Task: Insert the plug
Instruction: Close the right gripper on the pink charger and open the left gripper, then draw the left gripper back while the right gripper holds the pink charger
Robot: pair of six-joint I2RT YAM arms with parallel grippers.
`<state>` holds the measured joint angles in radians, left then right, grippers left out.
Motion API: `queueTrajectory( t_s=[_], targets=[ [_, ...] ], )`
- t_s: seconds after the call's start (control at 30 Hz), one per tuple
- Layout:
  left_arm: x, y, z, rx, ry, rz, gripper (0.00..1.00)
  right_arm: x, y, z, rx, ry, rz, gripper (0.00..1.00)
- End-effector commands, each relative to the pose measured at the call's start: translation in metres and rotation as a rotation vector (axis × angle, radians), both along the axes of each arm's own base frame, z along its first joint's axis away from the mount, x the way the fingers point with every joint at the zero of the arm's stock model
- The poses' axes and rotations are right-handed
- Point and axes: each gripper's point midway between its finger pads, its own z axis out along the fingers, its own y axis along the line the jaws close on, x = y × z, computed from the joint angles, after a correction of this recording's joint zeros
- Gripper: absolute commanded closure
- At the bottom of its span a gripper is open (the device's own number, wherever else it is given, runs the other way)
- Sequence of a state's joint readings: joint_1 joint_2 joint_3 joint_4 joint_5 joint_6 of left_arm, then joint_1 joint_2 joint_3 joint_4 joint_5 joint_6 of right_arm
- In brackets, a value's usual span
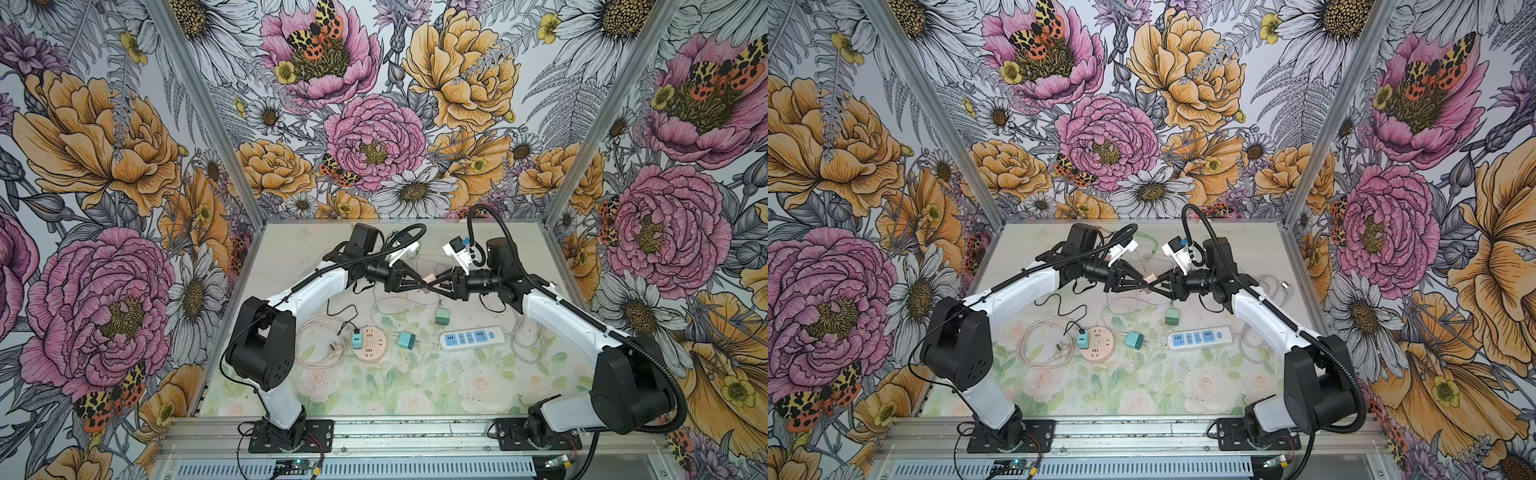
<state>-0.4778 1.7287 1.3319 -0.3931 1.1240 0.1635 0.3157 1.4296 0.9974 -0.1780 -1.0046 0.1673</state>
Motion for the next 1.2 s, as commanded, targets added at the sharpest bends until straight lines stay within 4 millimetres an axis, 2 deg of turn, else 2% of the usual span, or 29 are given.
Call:
queueTrajectory(
  t_s=[0.0, 0.03, 0.2, 0.3, 0.37, 0.43, 0.5, 0.6, 0.7, 0.77, 0.9, 1.07, 1.13, 1.17],
  targets=[
    [-0.007, -0.009, 0.008, -0.042, -0.016, -0.063, 0.88, 0.003, 0.003, 0.005, 0.009, -0.03, 0.006, 0.67],
    [-0.007, -0.01, 0.007, -0.041, -0.014, -0.065, 0.88, 0.003, 0.003, 0.005, 0.009, -0.031, 0.006, 0.73],
    [0.0, -0.009, 0.007, -0.014, -0.029, -0.023, 0.68, 0.006, 0.001, 0.0, -0.008, -0.019, -0.022, 1.0],
    [0.011, -0.004, 0.008, 0.014, -0.042, 0.04, 0.52, 0.009, -0.001, 0.004, -0.017, -0.03, -0.051, 1.0],
    [0.021, 0.004, 0.007, 0.047, -0.053, 0.109, 0.48, 0.007, -0.005, 0.011, -0.019, -0.051, -0.068, 1.0],
    [0.043, 0.018, -0.003, 0.137, -0.085, 0.258, 0.47, 0.009, -0.011, 0.017, -0.041, -0.08, -0.117, 1.0],
    [0.067, 0.045, -0.02, 0.271, -0.128, 0.438, 0.46, 0.013, -0.021, 0.019, -0.083, -0.126, -0.195, 1.0],
    [0.077, 0.075, -0.024, 0.287, -0.098, 0.553, 0.46, 0.018, -0.039, 0.019, -0.153, -0.168, -0.305, 1.0],
    [0.09, 0.101, -0.033, 0.349, -0.101, 0.705, 0.45, 0.012, -0.047, 0.02, -0.189, -0.17, -0.331, 1.0],
    [0.095, 0.11, -0.042, 0.391, -0.089, 0.759, 0.44, 0.007, -0.049, 0.019, -0.196, -0.153, -0.333, 1.0],
    [0.101, 0.104, -0.066, 0.436, -0.04, 0.758, 0.44, -0.004, -0.051, 0.022, -0.197, -0.127, -0.338, 1.0],
    [0.115, 0.09, -0.099, 0.579, -0.091, 0.794, 0.41, -0.012, -0.062, 0.028, -0.223, -0.144, -0.378, 1.0],
    [0.126, 0.095, -0.113, 0.643, -0.082, 0.853, 0.41, -0.016, -0.064, 0.034, -0.227, -0.154, -0.381, 1.0],
    [0.134, 0.101, -0.128, 0.689, -0.057, 0.893, 0.41, -0.018, -0.065, 0.035, -0.228, -0.155, -0.384, 1.0]
  ],
)
